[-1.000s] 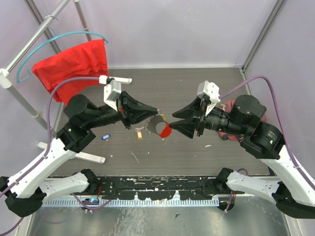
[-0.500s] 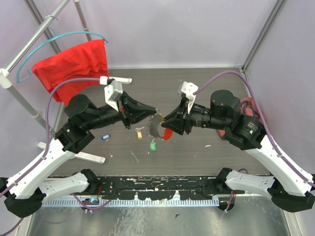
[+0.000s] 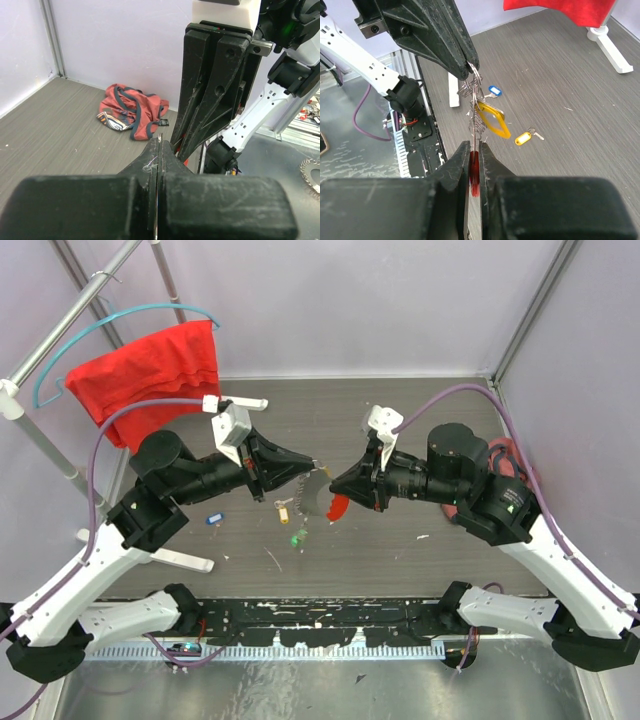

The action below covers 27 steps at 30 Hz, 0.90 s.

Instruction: Put the keys on the keyring

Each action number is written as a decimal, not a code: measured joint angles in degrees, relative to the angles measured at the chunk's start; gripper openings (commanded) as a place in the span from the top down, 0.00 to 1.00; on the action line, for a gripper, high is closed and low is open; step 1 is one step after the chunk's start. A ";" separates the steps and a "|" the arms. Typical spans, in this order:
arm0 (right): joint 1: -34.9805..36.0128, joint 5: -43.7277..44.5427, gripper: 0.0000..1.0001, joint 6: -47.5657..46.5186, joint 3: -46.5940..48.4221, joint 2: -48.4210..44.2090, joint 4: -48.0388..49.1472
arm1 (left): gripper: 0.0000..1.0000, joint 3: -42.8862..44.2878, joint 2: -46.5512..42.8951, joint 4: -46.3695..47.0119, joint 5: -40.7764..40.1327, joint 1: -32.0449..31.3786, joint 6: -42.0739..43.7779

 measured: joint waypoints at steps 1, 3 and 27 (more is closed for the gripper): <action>0.00 0.17 0.99 -0.02 0.07 0.00 -0.02 | 1.00 0.11 0.00 -0.35 -0.13 0.00 0.31; 0.04 0.68 0.99 0.00 0.31 0.07 -0.17 | 1.00 0.48 0.00 -1.42 -0.57 0.00 0.98; 0.15 6.99 0.99 0.09 4.28 4.33 -4.00 | 1.00 7.30 4.15 -12.48 -7.67 -0.17 7.61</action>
